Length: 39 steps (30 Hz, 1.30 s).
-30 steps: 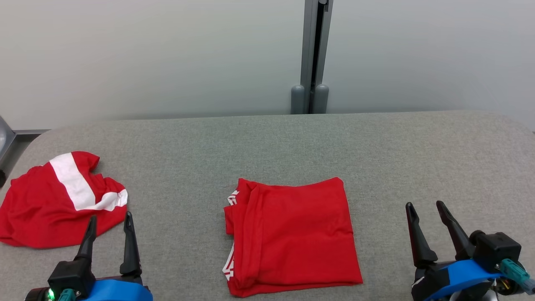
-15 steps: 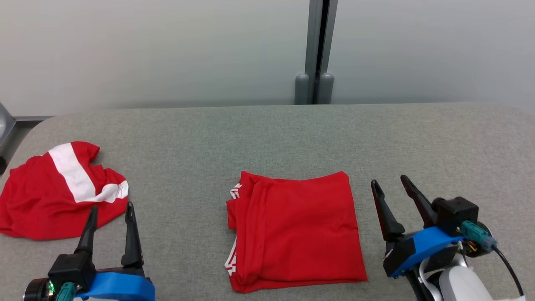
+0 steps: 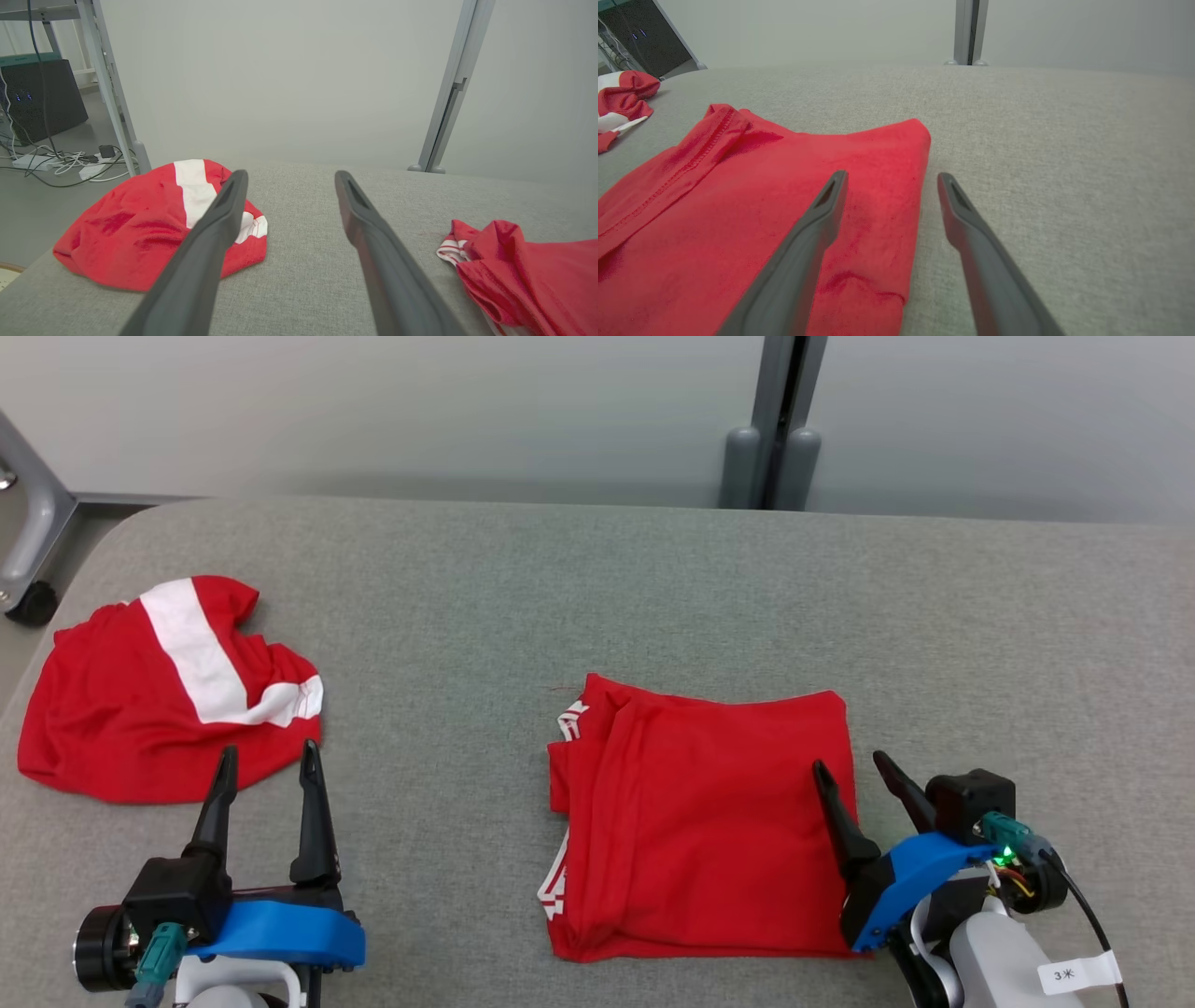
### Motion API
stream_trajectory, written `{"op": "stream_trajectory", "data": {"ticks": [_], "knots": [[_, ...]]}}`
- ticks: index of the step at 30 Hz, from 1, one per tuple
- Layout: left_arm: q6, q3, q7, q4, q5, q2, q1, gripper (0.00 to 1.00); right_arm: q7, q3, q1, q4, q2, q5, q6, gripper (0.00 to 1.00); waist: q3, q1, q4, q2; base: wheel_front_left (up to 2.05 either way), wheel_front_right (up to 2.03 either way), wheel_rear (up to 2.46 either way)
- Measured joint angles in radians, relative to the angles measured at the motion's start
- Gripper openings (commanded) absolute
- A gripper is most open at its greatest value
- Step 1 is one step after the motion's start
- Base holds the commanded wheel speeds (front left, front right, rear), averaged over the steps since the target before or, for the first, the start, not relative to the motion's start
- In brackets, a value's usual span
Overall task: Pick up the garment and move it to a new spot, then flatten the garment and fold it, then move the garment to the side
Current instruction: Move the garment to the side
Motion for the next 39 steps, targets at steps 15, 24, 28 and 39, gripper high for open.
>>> {"op": "stream_trajectory", "data": {"ticks": [15,24,28,39], "knots": [[-0.027,0.039,0.000,0.004,0.031,-0.041,-0.022,1.00,-0.058,0.100,-0.047,0.214,-0.004,0.111,-0.001,0.00,0.047,0.0000,0.013,0.0000,0.00,0.00,0.00],[-0.047,0.062,0.000,0.004,0.053,-0.067,-0.038,1.00,-0.107,0.054,-0.135,0.242,-0.008,0.055,0.000,0.00,0.072,0.0000,-0.013,0.0000,0.00,0.00,0.00],[-0.059,0.077,-0.001,-0.009,0.065,-0.080,-0.056,1.00,-0.116,0.032,-0.171,0.226,-0.049,0.026,0.000,0.00,0.097,0.0000,-0.035,0.0000,0.00,0.00,0.00],[-0.091,0.111,-0.001,-0.035,0.109,-0.085,-0.124,1.00,-0.125,-0.031,-0.215,0.138,-0.174,0.013,0.000,0.00,0.219,0.0000,-0.155,0.0000,0.00,0.00,0.00]]}}
